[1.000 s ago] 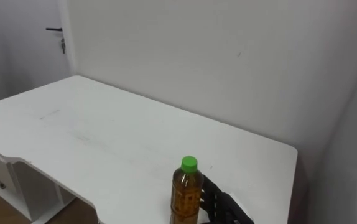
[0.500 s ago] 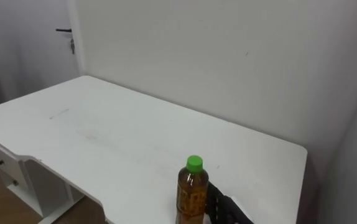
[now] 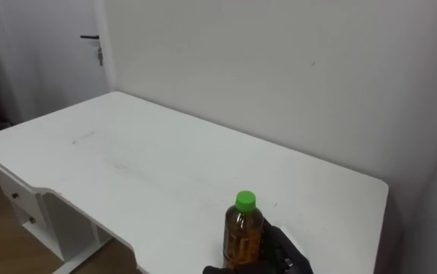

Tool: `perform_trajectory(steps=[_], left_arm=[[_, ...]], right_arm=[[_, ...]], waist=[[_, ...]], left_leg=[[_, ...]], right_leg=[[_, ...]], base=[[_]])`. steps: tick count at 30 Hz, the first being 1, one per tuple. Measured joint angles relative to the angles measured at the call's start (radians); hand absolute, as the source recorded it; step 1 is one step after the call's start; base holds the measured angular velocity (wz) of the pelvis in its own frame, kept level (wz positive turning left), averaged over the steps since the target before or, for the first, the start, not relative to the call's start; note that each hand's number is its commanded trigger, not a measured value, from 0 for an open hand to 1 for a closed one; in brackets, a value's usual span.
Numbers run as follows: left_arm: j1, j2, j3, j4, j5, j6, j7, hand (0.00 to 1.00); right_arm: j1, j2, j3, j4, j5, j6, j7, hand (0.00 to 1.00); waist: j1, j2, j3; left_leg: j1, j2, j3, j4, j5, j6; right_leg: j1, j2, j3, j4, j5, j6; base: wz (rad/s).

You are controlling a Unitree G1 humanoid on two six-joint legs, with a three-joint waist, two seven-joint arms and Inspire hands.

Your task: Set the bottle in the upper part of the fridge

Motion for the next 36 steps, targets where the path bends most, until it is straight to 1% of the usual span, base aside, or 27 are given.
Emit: perform_trajectory(steps=[1, 4, 7, 11, 13, 17, 21, 26, 28, 30, 31, 32, 33, 34, 35, 36], left_arm=[[0.0, -0.001, 0.0, 0.0, -0.001, 0.0, 0.0, 0.0], [0.001, -0.004, 0.0, 0.0, -0.005, 0.0, -0.002, 0.0], [0.002, -0.011, 0.003, 0.0, -0.021, 0.0, -0.004, 0.0], [0.002, -0.012, 0.003, 0.0, -0.024, 0.0, -0.005, 0.0], [0.002, -0.012, 0.003, 0.002, -0.032, 0.0, -0.005, 0.0], [0.003, -0.014, 0.003, 0.003, -0.035, 0.0, -0.004, 0.0], [0.005, -0.013, 0.005, 0.003, -0.072, 0.001, -0.004, 0.0], [0.005, -0.011, 0.02, -0.001, -0.071, 0.001, -0.004, 0.0], [0.004, -0.006, 0.019, -0.004, -0.072, -0.009, -0.004, 0.0], [0.001, -0.001, 0.02, -0.004, -0.072, -0.01, -0.004, 0.0], [0.0, 0.001, 0.03, -0.004, -0.072, -0.011, -0.004, 0.0], [0.0, 0.0, 0.042, -0.004, -0.072, -0.013, -0.004, 0.0], [0.001, 0.0, 0.064, -0.005, -0.071, -0.02, -0.004, 0.0], [0.001, 0.0, 0.09, -0.006, -0.071, -0.028, -0.005, 0.0], [0.001, 0.001, 0.099, -0.006, -0.071, -0.032, -0.006, 0.0], [0.001, 0.002, 0.117, -0.007, -0.071, -0.037, -0.007, 0.0]], right_arm=[[0.0, -0.001, 0.0, 0.0, 0.0, 0.0, -0.001, 1.0], [0.0, 0.0, 0.0, 0.0, 0.0, 0.0, -0.008, 1.0], [0.0, 0.0, 0.0, 0.0, 0.0, 0.0, -0.008, 1.0], [0.0, 0.0, 0.0, 0.003, 0.0, 0.0, -0.009, 1.0], [0.001, -0.001, 0.0, 0.011, 0.006, 0.0, -0.01, 1.0], [0.006, 0.0, 0.001, 0.016, 0.011, -0.002, -0.008, 1.0], [0.006, -0.006, 0.0, 0.025, 0.042, -0.003, -0.008, 1.0], [0.008, -0.007, -0.001, 0.019, 0.035, 0.002, -0.01, 1.0], [0.008, -0.02, -0.001, 0.007, 0.033, 0.006, -0.005, 1.0], [0.008, -0.032, -0.001, 0.001, 0.037, 0.011, 0.009, 1.0], [0.008, -0.038, -0.003, -0.01, 0.036, 0.012, 0.018, 1.0], [0.01, -0.044, -0.003, -0.025, 0.036, 0.016, 0.023, 1.0], [0.016, -0.058, -0.009, -0.07, 0.035, 0.029, 0.031, 1.0], [0.027, -0.067, -0.031, -0.133, 0.027, 0.042, 0.044, 1.0], [0.031, -0.072, -0.044, -0.163, 0.026, 0.044, 0.051, 1.0], [0.032, -0.087, -0.066, -0.218, 0.027, 0.044, 0.058, 1.0]], waist=[[0.005, -0.002, 0.0008], [0.014, -0.005, 0.0011], [0.015, -0.006, 0.0018], [0.014, -0.007, 0.0029], [0.012, -0.007, 0.005], [0.014, -0.006, 0.0059], [0.013, -0.007, 0.005], [0.009, -0.016, 0.0032], [0.004, -0.017, 0.0033], [-0.003, -0.018, 0.0029], [-0.014, -0.018, 0.0028], [-0.017, -0.018, 0.0025], [-0.018, -0.019, 0.0015], [-0.025, -0.022, 0.0004], [-0.034, -0.022, 0.0004], [-0.047, -0.023, -0.0002]], left_leg=[[0.0, 0.0, 0.0, 0.0, 0.0, 0.0], [-0.001, 0.0, -0.001, 0.0, 0.0, 0.0], [-0.002, -0.001, -0.005, 0.0, 0.0, 0.0], [-0.002, -0.003, -0.014, 0.0, 0.0, 0.0], [0.002, -0.005, -0.025, 0.0, 0.0, 0.0], [0.001, -0.006, -0.028, 0.0, 0.0, 0.0], [0.002, -0.01, -0.029, 0.0, 0.0, 0.0], [0.004, -0.011, -0.027, 0.0, 0.0, 0.0], [0.001, -0.012, -0.026, 0.0, 0.001, 0.002], [0.002, -0.012, -0.022, 0.0, 0.001, 0.002], [0.002, -0.012, -0.021, -0.001, 0.001, 0.002], [0.002, -0.012, -0.018, -0.001, 0.001, 0.002], [0.003, -0.01, -0.001, -0.001, 0.001, 0.002], [0.0, -0.009, 0.006, -0.002, 0.001, 0.002], [-0.001, -0.01, 0.006, -0.002, 0.001, 0.002], [0.002, -0.01, 0.008, -0.002, 0.001, 0.002]], right_leg=[[0.0, -0.001, 0.0, 0.0, 0.0, 0.0], [0.001, -0.003, -0.004, 0.0, -0.001, 0.0], [0.002, -0.004, -0.013, 0.0, -0.003, 0.0], [0.008, -0.005, -0.024, -0.001, -0.006, 0.002], [0.015, -0.005, -0.027, -0.002, -0.009, 0.004], [0.017, -0.008, -0.028, -0.001, -0.011, 0.006], [0.017, -0.014, -0.029, 0.0, -0.013, 0.009], [0.016, -0.014, -0.026, 0.002, -0.013, 0.01], [0.014, -0.013, -0.025, 0.003, -0.013, 0.01], [0.013, -0.013, -0.021, 0.002, -0.013, 0.011], [0.014, -0.012, -0.021, 0.002, -0.013, 0.011], [0.013, -0.012, -0.018, 0.002, -0.013, 0.011], [0.007, -0.011, -0.005, 0.004, -0.013, 0.011], [-0.002, -0.01, 0.003, 0.009, -0.013, 0.011], [-0.002, -0.01, 0.003, 0.009, -0.013, 0.011], [-0.002, -0.01, 0.006, 0.012, -0.013, 0.011]], base=[[0.0], [0.0], [0.04], [0.08], [0.13], [0.05], [0.0], [0.0], [0.0], [0.0], [0.0], [-0.13], [-0.24], [-0.21], [-0.09], [-0.07]])
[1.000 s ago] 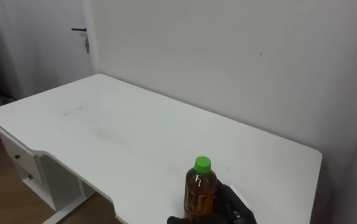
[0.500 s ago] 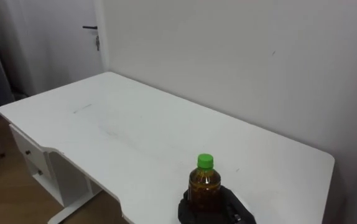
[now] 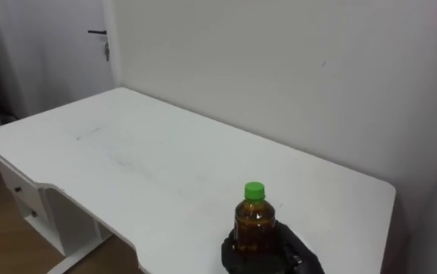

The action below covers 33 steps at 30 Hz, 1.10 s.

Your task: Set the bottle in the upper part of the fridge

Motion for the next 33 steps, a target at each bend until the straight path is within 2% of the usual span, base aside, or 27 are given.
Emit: perform_trajectory(steps=[2, 3, 6, 10, 14, 16, 22, 26, 30, 33], left_arm=[[-0.004, 0.006, 0.02, 0.0, 0.0, -0.008, 0.001, 0.0], [-0.005, 0.012, 0.027, 0.001, 0.0, -0.015, 0.002, 0.0], [-0.009, 0.014, 0.059, 0.008, 0.0, -0.029, 0.005, 0.0], [-0.011, 0.014, 0.08, 0.008, -0.002, -0.031, 0.013, 0.0], [-0.037, 0.015, 0.081, 0.025, 0.0, -0.032, 0.033, 0.0], [-0.044, 0.02, 0.083, 0.047, -0.001, -0.049, 0.044, 0.0], [-0.044, 0.021, 0.126, 0.093, -0.001, -0.053, 0.06, 0.0], [-0.044, 0.021, 0.138, 0.09, -0.001, -0.052, 0.076, 0.0], [-0.041, 0.019, 0.138, 0.091, -0.001, -0.061, 0.096, 0.0], [-0.032, 0.017, 0.143, 0.093, -0.002, -0.072, 0.107, 0.0]], right_arm=[[0.0, -0.024, -0.041, -0.066, 0.014, -0.001, -0.001, 1.0], [0.0, -0.034, -0.065, -0.101, 0.015, -0.001, -0.006, 1.0], [0.001, -0.047, -0.121, -0.19, 0.011, 0.0, -0.017, 1.0], [0.0, -0.058, -0.171, -0.277, 0.02, 0.0, -0.023, 1.0], [-0.002, -0.059, -0.195, -0.325, 0.016, 0.0, -0.037, 1.0], [-0.002, -0.059, -0.199, -0.334, 0.016, 0.0, -0.037, 1.0], [-0.014, -0.084, -0.247, -0.405, 0.021, 0.005, -0.057, 1.0], [-0.031, -0.085, -0.265, -0.474, 0.024, 0.005, -0.079, 1.0], [-0.038, -0.096, -0.297, -0.532, 0.056, 0.005, -0.085, 1.0], [-0.037, -0.096, -0.315, -0.574, 0.096, 0.005, -0.08, 1.0]], waist=[[-0.001, -0.002, -0.0016], [0.0, -0.005, -0.0049], [-0.034, -0.016, -0.01], [-0.047, -0.021, -0.0081], [-0.064, -0.02, -0.0061], [-0.064, -0.022, -0.006], [-0.076, -0.029, -0.0068], [-0.092, -0.029, -0.007], [-0.096, -0.033, -0.0097], [-0.115, -0.038, -0.0128]], left_leg=[[0.013, 0.001, 0.015, -0.004, 0.0, 0.0], [0.025, 0.003, 0.026, -0.014, 0.0, 0.0], [0.034, 0.005, 0.025, -0.025, 0.0, 0.0], [0.062, 0.013, 0.07, -0.041, 0.0, 0.0], [0.064, 0.016, 0.09, -0.042, 0.0, 0.0], [0.066, 0.018, 0.103, -0.042, 0.0, 0.0], [0.06, 0.017, 0.105, -0.042, 0.0, 0.0], [0.06, 0.017, 0.107, -0.042, 0.0, 0.0], [0.071, 0.02, 0.131, -0.043, 0.0, 0.0], [0.08, 0.029, 0.143, -0.046, 0.0, 0.0]], right_leg=[[0.002, 0.001, 0.013, 0.004, 0.0, 0.0], [0.003, 0.004, 0.025, 0.004, 0.0, 0.0], [0.004, 0.008, 0.032, 0.003, 0.0, 0.0], [0.005, 0.022, 0.079, 0.003, 0.002, -0.002], [-0.002, 0.026, 0.093, 0.003, 0.004, -0.005], [-0.004, 0.027, 0.101, 0.004, 0.005, -0.007], [-0.014, 0.027, 0.103, 0.005, 0.005, -0.006], [-0.013, 0.028, 0.108, 0.005, 0.005, -0.006], [-0.015, 0.035, 0.135, 0.004, 0.005, -0.006], [-0.015, 0.04, 0.147, 0.004, 0.006, -0.007]], base=[[-0.21], [-0.27], [-0.11], [-0.3], [-0.14], [-0.1], [0.0], [-0.03], [-0.16], [-0.17]])
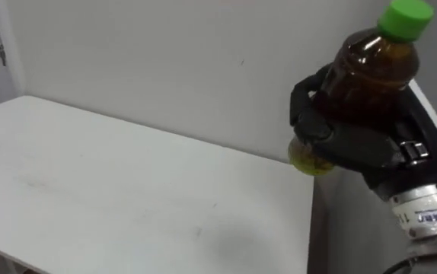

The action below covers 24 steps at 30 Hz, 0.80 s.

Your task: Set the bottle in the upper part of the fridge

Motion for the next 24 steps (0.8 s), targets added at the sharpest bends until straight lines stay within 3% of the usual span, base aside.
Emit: perform_trajectory(steps=[3, 7, 17, 20, 24], left_arm=[[0.001, -0.003, 0.014, 0.014, 0.001, -0.011, 0.013, 0.0], [0.003, -0.002, 0.023, 0.055, -0.002, -0.021, 0.017, 0.0], [-0.004, -0.002, 0.029, 0.076, -0.001, -0.025, 0.04, 0.0], [-0.004, -0.007, 0.046, 0.076, -0.001, -0.025, 0.051, 0.0], [0.001, -0.011, 0.072, 0.075, -0.002, -0.025, 0.057, 0.0]], right_arm=[[0.0, 0.0, -0.041, -0.032, 0.032, 0.0, 0.007, 1.0], [0.001, 0.0, -0.09, -0.069, 0.048, -0.001, 0.005, 1.0], [0.001, -0.003, -0.111, -0.142, 0.077, -0.009, -0.005, 1.0], [0.001, -0.016, -0.123, -0.156, 0.075, -0.009, -0.004, 1.0], [0.007, -0.026, -0.13, -0.164, 0.075, -0.01, -0.011, 1.0]], waist=[[-0.003, -0.004, -0.0035], [-0.035, -0.005, -0.0054], [-0.053, -0.008, -0.0074], [-0.076, -0.011, -0.0093], [-0.081, -0.01, -0.0092]], left_leg=[[0.008, 0.001, 0.016, -0.007, 0.0, 0.0], [0.023, 0.003, 0.017, -0.007, 0.0, 0.0], [0.014, 0.005, 0.019, -0.007, 0.0, 0.0], [0.004, 0.006, 0.019, -0.007, 0.0, 0.0], [0.008, 0.006, 0.021, -0.007, 0.0, 0.0]], right_leg=[[0.003, 0.011, 0.02, -0.008, 0.004, -0.004], [0.024, 0.022, 0.033, -0.033, 0.011, -0.006], [0.005, 0.026, 0.042, -0.034, 0.012, -0.008], [0.001, 0.025, 0.041, -0.035, 0.012, -0.008], [0.005, 0.026, 0.052, -0.035, 0.012, -0.008]], base=[[-0.2], [-0.1], [-0.04], [0.14], [0.0]])
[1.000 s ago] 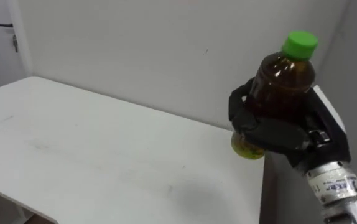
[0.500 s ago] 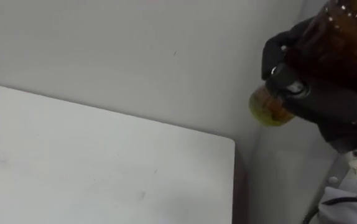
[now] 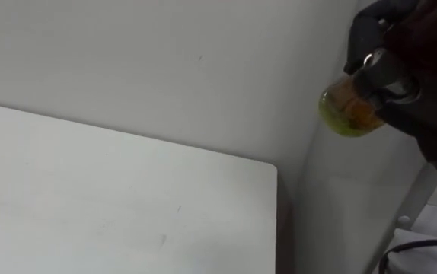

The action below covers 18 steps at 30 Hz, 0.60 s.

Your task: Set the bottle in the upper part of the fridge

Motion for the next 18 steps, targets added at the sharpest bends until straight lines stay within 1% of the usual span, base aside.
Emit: perform_trajectory(steps=[2, 4, 5, 9, 10, 11, 12, 13, 14, 15, 16, 17, 18], left_arm=[[0.005, -0.002, 0.009, -0.001, 0.0, 0.0, 0.011, 0.0], [0.006, -0.005, 0.039, -0.001, 0.0, 0.0, 0.024, 0.0], [0.007, -0.004, 0.042, -0.001, 0.0, 0.0, 0.029, 0.0], [0.009, -0.004, 0.059, 0.0, -0.038, -0.017, 0.068, 0.0], [0.01, -0.004, 0.06, 0.004, -0.052, -0.024, 0.076, 0.0], [0.01, -0.004, 0.06, 0.008, -0.067, -0.029, 0.079, 0.0], [0.009, -0.006, 0.059, 0.016, -0.086, -0.043, 0.086, 0.0], [-0.018, -0.01, 0.057, 0.018, -0.084, -0.056, 0.087, 0.0], [-0.021, -0.011, 0.059, 0.019, -0.085, -0.06, 0.09, 0.0], [-0.012, -0.012, 0.062, 0.021, -0.089, -0.066, 0.102, 0.0], [0.007, -0.011, 0.066, 0.032, -0.099, -0.068, 0.11, 0.0], [0.01, -0.011, 0.071, 0.037, -0.101, -0.069, 0.111, 0.0], [0.031, -0.006, 0.082, 0.043, -0.108, -0.069, 0.109, 0.0]], right_arm=[[0.011, 0.0, -0.002, -0.007, 0.001, 0.0, -0.004, 1.0], [0.028, 0.0, -0.007, -0.017, 0.001, 0.0, -0.007, 1.0], [0.031, 0.0, -0.007, -0.019, 0.003, 0.0, -0.007, 1.0], [0.052, -0.001, -0.011, -0.052, 0.046, 0.0, -0.012, 1.0], [0.055, -0.001, -0.011, -0.057, 0.053, 0.0, -0.013, 1.0], [0.059, 0.0, -0.011, -0.061, 0.056, 0.0, -0.016, 1.0], [0.068, -0.003, -0.023, -0.067, 0.061, -0.002, -0.023, 1.0], [0.083, -0.011, -0.087, -0.082, 0.045, -0.014, -0.027, 1.0], [0.092, -0.01, -0.118, -0.084, 0.029, -0.016, -0.032, 1.0], [0.092, -0.019, -0.155, -0.08, 0.003, -0.01, -0.041, 1.0], [0.091, -0.041, -0.175, -0.084, -0.001, -0.01, -0.042, 1.0], [0.091, -0.052, -0.177, -0.089, -0.002, -0.011, -0.042, 1.0], [0.094, -0.07, -0.177, -0.106, -0.003, -0.018, -0.043, 1.0]], waist=[[-0.004, -0.002, 0.0], [-0.014, -0.002, 0.0004], [-0.015, -0.002, 0.0004], [-0.027, -0.002, 0.0005], [-0.031, -0.006, 0.0008], [-0.034, -0.015, 0.0044], [-0.044, -0.051, 0.0067], [-0.06, -0.031, 0.0064], [-0.051, -0.026, -0.0041], [-0.028, -0.025, -0.0059], [-0.01, -0.025, -0.0045], [-0.004, -0.023, -0.0035], [-0.005, -0.024, -0.0023]], left_leg=[[0.007, 0.0, 0.001, 0.0, 0.0, 0.0], [0.018, 0.0, 0.009, 0.0, 0.0, 0.0], [0.02, 0.0, 0.014, 0.0, 0.0, 0.0], [0.028, -0.003, 0.024, 0.015, 0.0, 0.0], [0.009, -0.006, 0.028, 0.064, -0.002, -0.003], [-0.019, -0.009, 0.028, 0.131, -0.005, -0.008], [-0.103, -0.02, 0.001, 0.177, -0.041, -0.039], [-0.178, -0.009, -0.02, 0.096, -0.003, 0.002], [-0.179, -0.007, 0.016, 0.102, 0.003, 0.011], [-0.173, -0.007, 0.069, 0.103, 0.011, 0.022], [-0.153, -0.008, 0.089, 0.102, 0.012, 0.023], [-0.141, -0.007, 0.09, 0.101, 0.012, 0.023], [-0.12, -0.007, 0.09, 0.098, 0.012, 0.023]], right_leg=[[0.005, 0.001, 0.02, -0.001, 0.001, 0.001], [0.013, 0.002, 0.025, -0.003, 0.001, 0.001], [0.013, 0.002, 0.029, -0.003, 0.001, 0.001], [0.039, 0.003, 0.057, -0.024, 0.011, 0.003], [0.055, -0.01, 0.093, -0.042, 0.024, 0.003], [0.067, -0.022, 0.123, -0.054, 0.031, 0.01], [0.073, -0.052, 0.222, -0.063, 0.033, 0.015], [0.044, -0.055, 0.246, -0.043, 0.024, 0.031], [0.026, -0.061, 0.252, -0.028, 0.007, 0.052], [0.018, -0.068, 0.208, -0.014, 0.007, 0.065], [0.014, -0.068, 0.154, -0.019, 0.01, 0.067], [0.006, -0.061, 0.135, -0.025, 0.014, 0.061], [-0.012, -0.04, 0.108, -0.057, 0.055, 0.05]], base=[[0.0], [0.04], [-0.03], [-0.09], [0.0], [0.24], [0.8], [0.76], [0.44], [-0.31], [-0.46], [-0.61], [-0.44]])
